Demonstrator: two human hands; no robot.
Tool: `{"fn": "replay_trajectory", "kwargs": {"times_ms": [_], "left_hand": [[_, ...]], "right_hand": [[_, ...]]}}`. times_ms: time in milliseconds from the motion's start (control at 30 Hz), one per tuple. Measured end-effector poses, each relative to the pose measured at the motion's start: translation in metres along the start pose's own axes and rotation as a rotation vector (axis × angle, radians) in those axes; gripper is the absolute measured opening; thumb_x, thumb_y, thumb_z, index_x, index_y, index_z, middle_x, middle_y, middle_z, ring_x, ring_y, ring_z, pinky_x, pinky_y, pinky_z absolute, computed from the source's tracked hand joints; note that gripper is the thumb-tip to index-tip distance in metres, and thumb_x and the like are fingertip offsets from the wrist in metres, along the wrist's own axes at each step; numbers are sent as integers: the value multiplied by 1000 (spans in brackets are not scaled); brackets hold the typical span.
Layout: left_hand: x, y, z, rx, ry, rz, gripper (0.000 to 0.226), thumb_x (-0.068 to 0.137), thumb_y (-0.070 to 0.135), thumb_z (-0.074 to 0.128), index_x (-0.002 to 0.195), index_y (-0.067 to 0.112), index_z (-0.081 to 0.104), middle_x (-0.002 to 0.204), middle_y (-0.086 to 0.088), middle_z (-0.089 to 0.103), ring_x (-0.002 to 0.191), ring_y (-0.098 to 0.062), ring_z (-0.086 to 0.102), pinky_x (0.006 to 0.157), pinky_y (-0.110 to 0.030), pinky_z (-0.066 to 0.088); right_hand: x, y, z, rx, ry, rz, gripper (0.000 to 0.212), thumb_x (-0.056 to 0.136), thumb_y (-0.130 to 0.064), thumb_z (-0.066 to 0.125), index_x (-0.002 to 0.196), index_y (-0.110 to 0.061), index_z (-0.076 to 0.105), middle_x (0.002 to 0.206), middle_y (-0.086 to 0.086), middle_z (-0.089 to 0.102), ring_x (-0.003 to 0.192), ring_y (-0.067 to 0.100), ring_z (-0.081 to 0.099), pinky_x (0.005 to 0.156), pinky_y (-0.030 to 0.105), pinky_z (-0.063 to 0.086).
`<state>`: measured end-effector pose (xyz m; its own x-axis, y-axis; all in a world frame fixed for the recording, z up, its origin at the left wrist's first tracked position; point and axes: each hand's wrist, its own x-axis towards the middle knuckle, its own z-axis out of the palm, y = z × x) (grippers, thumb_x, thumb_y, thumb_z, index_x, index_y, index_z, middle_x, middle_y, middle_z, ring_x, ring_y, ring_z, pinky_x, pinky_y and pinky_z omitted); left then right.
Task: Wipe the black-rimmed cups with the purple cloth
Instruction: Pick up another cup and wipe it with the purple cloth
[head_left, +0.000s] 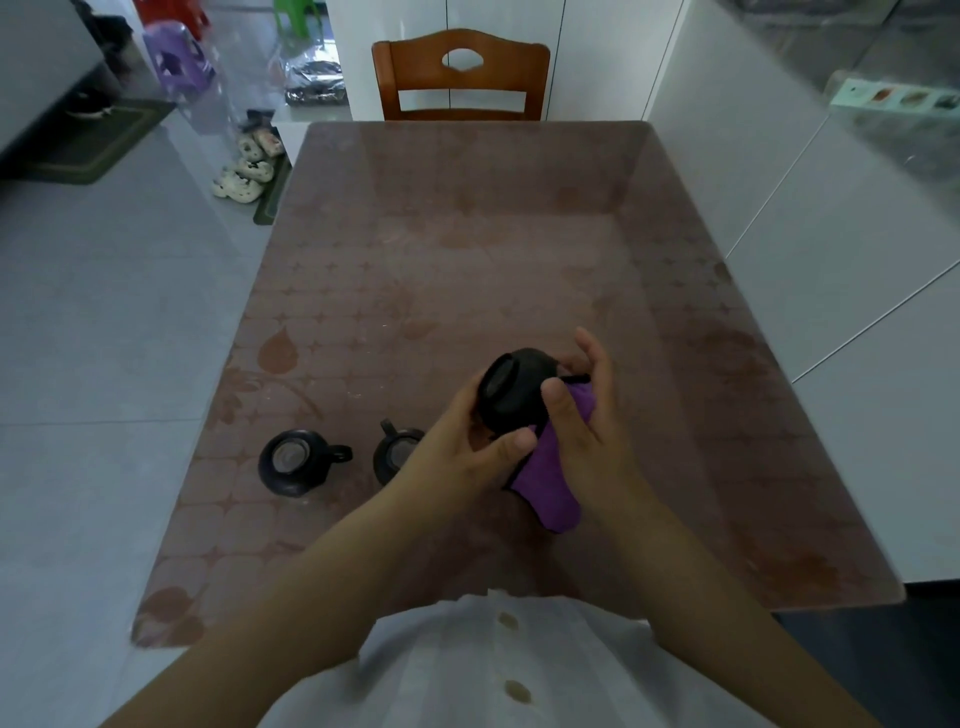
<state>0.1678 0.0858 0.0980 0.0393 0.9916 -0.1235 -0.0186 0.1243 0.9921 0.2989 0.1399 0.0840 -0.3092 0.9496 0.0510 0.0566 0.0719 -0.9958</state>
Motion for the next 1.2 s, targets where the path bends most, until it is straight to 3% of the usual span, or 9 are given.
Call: {"fn": "replay_trajectory", "kwargs": {"times_ms": [100, 200, 333, 500, 633, 733, 967, 1133, 1200], "left_hand": [[1, -1, 3, -61, 64, -12, 72, 66, 36, 66, 132, 26, 39, 123, 16, 54, 104, 12, 58, 81, -11, 49], [5, -2, 2, -107, 150, -31, 54, 65, 29, 69, 116, 31, 50, 116, 12, 60, 100, 3, 63, 80, -15, 53], [5, 1, -5, -175, 200, -111, 45, 77, 20, 66, 118, 14, 49, 98, 2, 63, 72, 7, 64, 58, -8, 48], [6, -8, -16, -16, 214, -125, 73, 58, 29, 85, 121, 20, 48, 118, 3, 61, 106, -11, 61, 82, -20, 53], [6, -5, -16, 128, 201, -45, 59, 70, 3, 78, 117, 22, 47, 111, 9, 59, 99, -3, 58, 71, -7, 49], [4, 0, -23, 174, 111, -34, 61, 69, 4, 79, 115, 29, 47, 113, 14, 58, 106, -3, 56, 75, -6, 49], [1, 7, -20, 73, -30, -57, 70, 58, 15, 81, 120, 24, 49, 121, 10, 59, 111, -5, 59, 83, -11, 50], [-2, 9, -21, 46, -21, -68, 64, 55, 29, 77, 112, 38, 49, 119, 17, 59, 110, -2, 60, 85, -12, 52], [-1, 9, -21, 82, -16, -68, 65, 55, 32, 77, 113, 38, 48, 120, 18, 58, 111, -2, 58, 83, -11, 51]], "right_hand": [[-1, 0, 1, 18, 22, -44, 48, 92, -42, 39, 135, -24, 29, 114, -12, 49, 100, -11, 54, 85, 10, 45], [-2, -3, 5, 59, 25, -58, 42, 90, -35, 38, 131, -26, 34, 119, -12, 52, 108, -3, 54, 89, 15, 45], [-3, 1, -3, 98, 9, -58, 46, 88, -55, 43, 128, -31, 39, 126, -8, 57, 121, 9, 53, 98, 25, 44], [-5, -16, -6, -72, -106, -49, 47, 88, -52, 43, 131, -33, 35, 138, -9, 43, 126, -1, 41, 99, 11, 34], [0, -21, 5, -263, -237, -47, 42, 91, -37, 50, 130, -28, 40, 133, -1, 47, 118, 10, 48, 95, 17, 42], [0, -20, 2, -82, -258, -16, 31, 92, -34, 45, 123, -30, 44, 130, 2, 51, 111, 0, 53, 84, 8, 43], [-2, -8, -18, 0, -135, -2, 38, 89, -40, 36, 122, -26, 46, 109, -3, 62, 99, 3, 62, 79, 15, 49], [-8, -1, -31, -54, -6, -28, 35, 86, -57, 47, 114, -36, 53, 104, -10, 63, 97, 12, 63, 87, 33, 50], [-10, -12, -29, -47, 0, -41, 28, 89, -46, 47, 114, -34, 51, 109, -7, 60, 98, 6, 60, 87, 25, 49]]}}
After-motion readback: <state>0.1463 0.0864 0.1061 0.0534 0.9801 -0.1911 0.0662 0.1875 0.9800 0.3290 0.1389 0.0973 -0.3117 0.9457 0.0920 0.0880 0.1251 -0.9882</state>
